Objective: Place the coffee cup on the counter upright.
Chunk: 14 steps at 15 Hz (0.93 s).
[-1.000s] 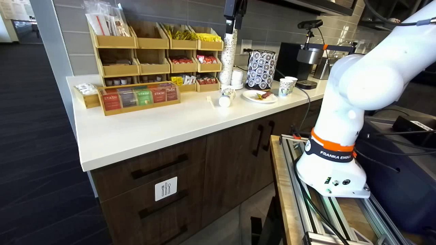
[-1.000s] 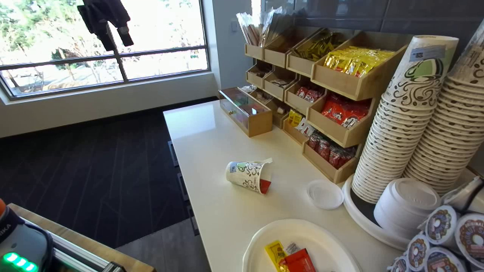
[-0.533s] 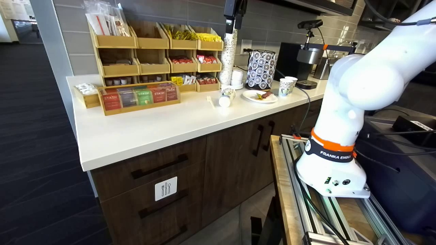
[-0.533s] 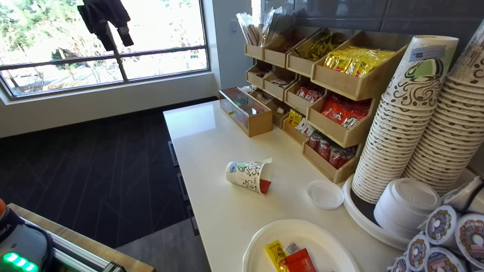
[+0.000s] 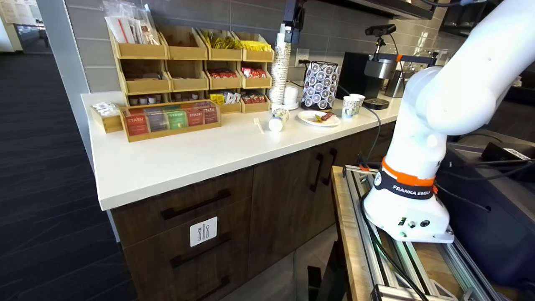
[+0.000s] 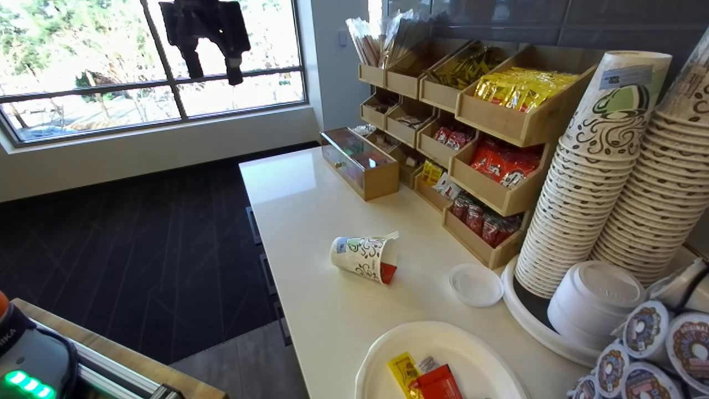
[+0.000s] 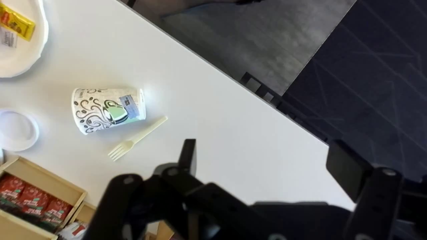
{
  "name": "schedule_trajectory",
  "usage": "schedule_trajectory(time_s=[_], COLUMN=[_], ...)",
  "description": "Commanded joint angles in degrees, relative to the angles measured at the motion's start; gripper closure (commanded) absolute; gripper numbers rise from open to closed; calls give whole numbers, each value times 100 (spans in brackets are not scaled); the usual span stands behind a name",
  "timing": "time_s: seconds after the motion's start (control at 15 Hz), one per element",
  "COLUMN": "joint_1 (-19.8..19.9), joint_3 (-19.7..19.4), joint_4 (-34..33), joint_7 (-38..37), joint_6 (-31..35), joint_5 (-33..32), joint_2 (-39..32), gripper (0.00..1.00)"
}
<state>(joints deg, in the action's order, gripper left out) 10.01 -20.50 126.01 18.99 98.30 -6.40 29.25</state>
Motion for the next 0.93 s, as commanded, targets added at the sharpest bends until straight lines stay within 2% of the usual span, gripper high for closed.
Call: schedule_trajectory(time_s=[0.0,0.47,0.67,0.87], joint_1=[11,457,767,1157], joint_3=[-753,-1904,-2066,-1956], joint_4=[-412,-1014,-1267,-1480], joint_7=[1194,2703,3070,3155], joint_6=[-493,-586,-500,-191], joint_5=[548,2097,2884,3263], joint_2=[-757,-2326,-2957,-3462], gripper=[0,0,0,0])
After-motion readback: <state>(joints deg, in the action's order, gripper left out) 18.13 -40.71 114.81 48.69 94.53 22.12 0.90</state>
